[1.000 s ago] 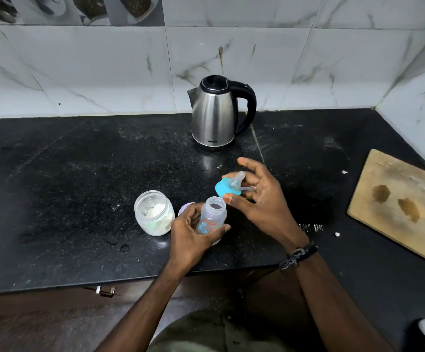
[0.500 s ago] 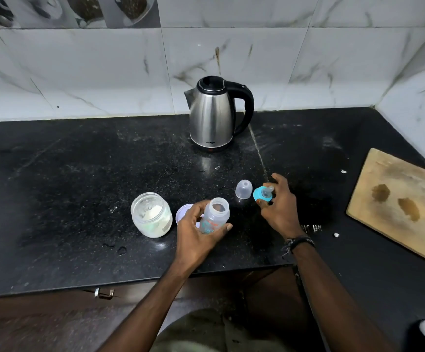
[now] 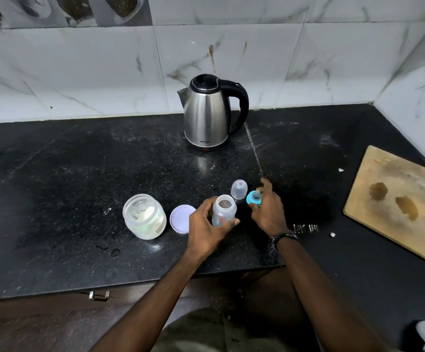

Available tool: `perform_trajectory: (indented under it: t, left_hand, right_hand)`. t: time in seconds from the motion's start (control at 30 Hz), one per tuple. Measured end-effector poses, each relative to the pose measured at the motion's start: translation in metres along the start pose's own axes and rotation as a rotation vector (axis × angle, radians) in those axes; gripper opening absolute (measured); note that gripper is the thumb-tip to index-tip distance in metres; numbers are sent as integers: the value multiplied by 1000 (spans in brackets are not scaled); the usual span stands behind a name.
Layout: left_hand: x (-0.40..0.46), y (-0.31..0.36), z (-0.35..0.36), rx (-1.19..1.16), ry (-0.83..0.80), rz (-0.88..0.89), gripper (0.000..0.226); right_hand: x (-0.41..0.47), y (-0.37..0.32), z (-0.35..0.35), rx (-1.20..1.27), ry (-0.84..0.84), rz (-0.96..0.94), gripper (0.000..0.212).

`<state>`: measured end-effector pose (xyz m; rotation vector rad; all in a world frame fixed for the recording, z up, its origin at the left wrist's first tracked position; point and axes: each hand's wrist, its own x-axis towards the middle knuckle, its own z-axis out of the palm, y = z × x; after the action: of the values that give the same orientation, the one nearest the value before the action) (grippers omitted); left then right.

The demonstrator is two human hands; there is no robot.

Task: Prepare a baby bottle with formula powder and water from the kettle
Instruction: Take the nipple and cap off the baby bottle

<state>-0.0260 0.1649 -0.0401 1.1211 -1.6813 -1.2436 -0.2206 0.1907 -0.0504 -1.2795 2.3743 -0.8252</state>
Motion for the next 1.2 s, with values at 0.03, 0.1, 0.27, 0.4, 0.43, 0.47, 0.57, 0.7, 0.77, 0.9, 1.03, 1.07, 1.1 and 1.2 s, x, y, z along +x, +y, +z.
perform_trajectory:
  t: [0.03, 0.1, 0.27, 0.4, 0.43, 0.47, 0.57, 0.7, 0.77, 0.9, 1.03, 1.07, 1.1, 1.2]
  left_hand:
    - [1, -1, 2, 8, -4, 2, 59]
    - [4, -2, 4, 22, -13, 8, 60]
    - [11, -5, 10, 23, -37, -8, 63]
    - [16, -10, 17, 25, -37, -21, 63]
    - [16, -12, 18, 35, -40, -30, 63]
    - [16, -14, 19, 46, -45, -39, 63]
    - [15, -20, 19, 66, -51, -44, 64]
    - [12, -19, 17, 76, -49, -32, 65]
    - [10, -17, 15, 72, -67, -36, 68]
    - [8, -16, 11, 74, -107, -50, 106]
    - [4, -13, 2, 79, -106, -23, 131]
    - [2, -11, -1, 72, -95, -12, 132]
    - [1, -8, -5, 70, -79, 1, 132]
    - [-4, 0, -20, 87, -10, 63, 128]
  right_hand:
    - [1, 0, 1, -16, -6, -10, 83]
    - [1, 1, 1, -40, -22, -20, 83]
    - [-1, 4, -6, -22, -45, -21, 87]
    - [-9, 1, -13, -39, 122, -79, 75]
    - [-10, 0, -15, -25, 163, -89, 71]
    - [-11, -1, -16, -13, 199, -106, 68]
    - [-12, -1, -17, 8, 261, -148, 59]
    - [-13, -3, -16, 42, 278, -152, 53]
    - [-14, -6, -15, 54, 290, -162, 51]
    - [-18, -11, -11, 62, 338, -200, 45]
    - [-19, -21, -12, 58, 418, -265, 38]
    - [-20, -24, -13, 67, 441, -283, 36]
    - [-20, -27, -13, 74, 466, -300, 34]
    - [-22, -38, -14, 91, 543, -346, 28]
